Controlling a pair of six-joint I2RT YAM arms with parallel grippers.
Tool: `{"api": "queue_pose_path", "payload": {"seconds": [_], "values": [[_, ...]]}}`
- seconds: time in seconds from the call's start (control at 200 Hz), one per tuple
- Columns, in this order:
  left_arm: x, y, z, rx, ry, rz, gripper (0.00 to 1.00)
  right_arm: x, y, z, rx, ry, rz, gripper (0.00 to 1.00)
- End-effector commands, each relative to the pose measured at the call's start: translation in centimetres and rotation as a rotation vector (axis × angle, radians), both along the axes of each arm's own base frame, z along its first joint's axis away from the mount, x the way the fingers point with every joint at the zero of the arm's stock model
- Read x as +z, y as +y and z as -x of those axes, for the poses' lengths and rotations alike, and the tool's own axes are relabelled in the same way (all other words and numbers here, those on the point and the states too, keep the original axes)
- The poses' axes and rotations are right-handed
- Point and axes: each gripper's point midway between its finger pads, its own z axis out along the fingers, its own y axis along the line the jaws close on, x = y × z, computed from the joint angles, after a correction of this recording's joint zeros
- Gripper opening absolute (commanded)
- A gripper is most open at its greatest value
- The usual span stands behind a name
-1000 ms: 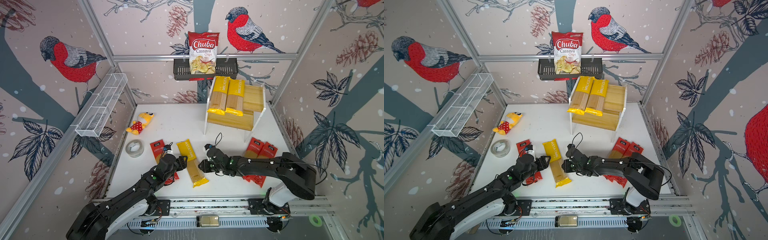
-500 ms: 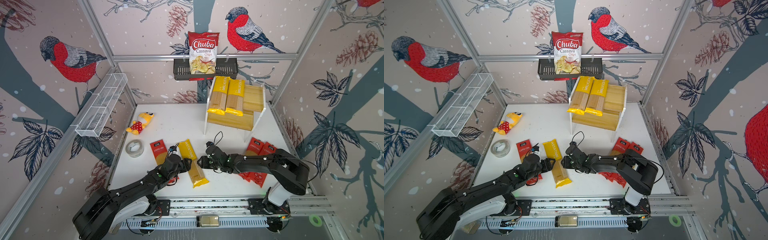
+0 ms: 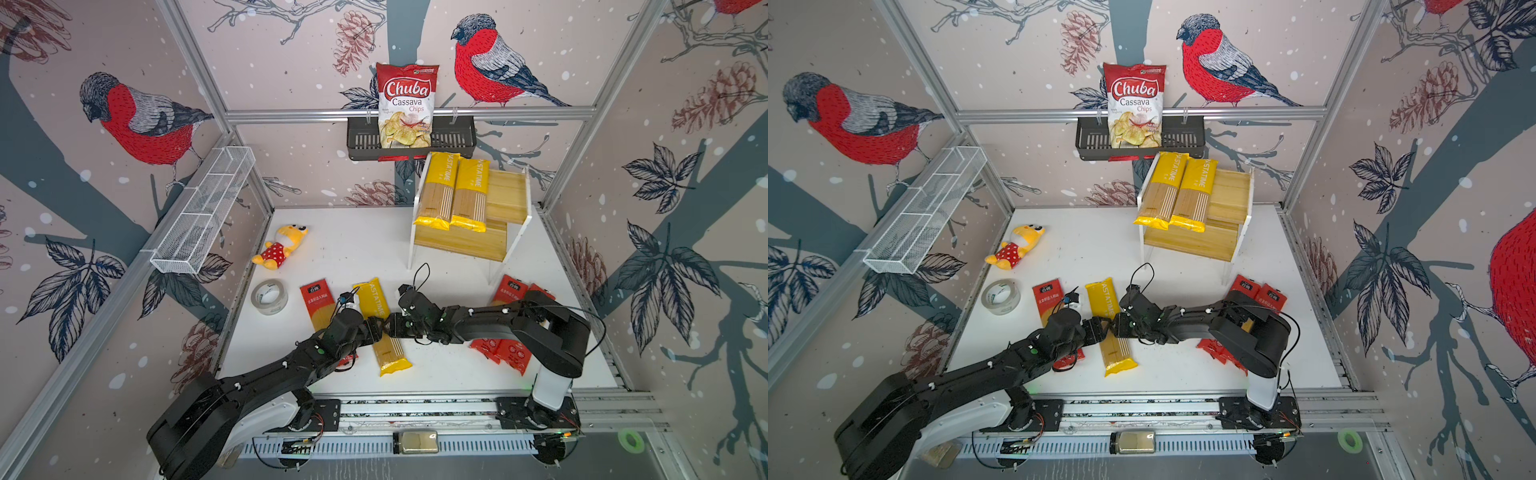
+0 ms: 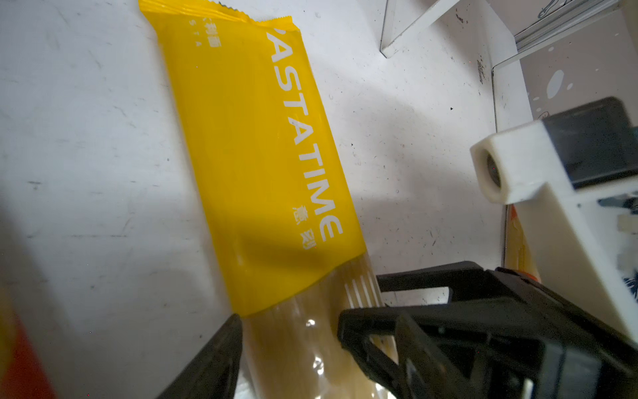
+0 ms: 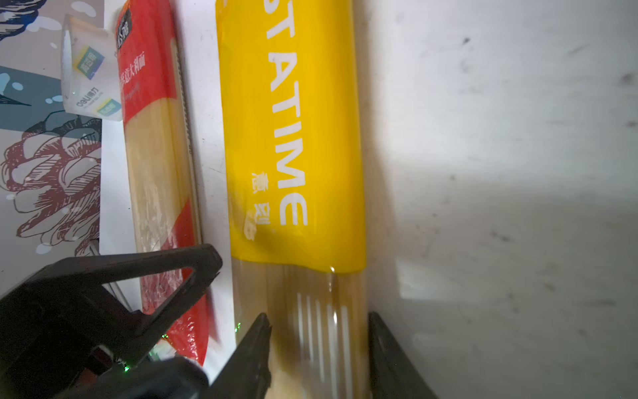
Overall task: Place and organize the pasta boxes and bags onto the shelf
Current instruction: 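Close the right gripper on the lower end of the yellow PASTATIME bag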
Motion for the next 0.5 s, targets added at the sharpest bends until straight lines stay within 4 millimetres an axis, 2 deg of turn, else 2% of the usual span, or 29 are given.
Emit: {"api": "queue_pose_path", "payload": {"seconds": [0.0, 0.305, 0.49], "values": [[0.86, -0.08, -0.55, 0.013, -0.038, 0.015, 0.69, 0.37, 0.70, 0.36, 0.030, 0.008, -0.024, 0.44], [0.80, 0.08, -0.45, 0.017, -0.040, 0.016, 0.69, -0.38, 1.17, 0.50, 0.045, 0.027, -0.024, 0.43], [0.85, 0.19, -0.36, 0.020, -0.042, 0.023, 0.69, 0.08, 1.23, 0.47, 0.050, 0.015, -0.032, 0.28]]}}
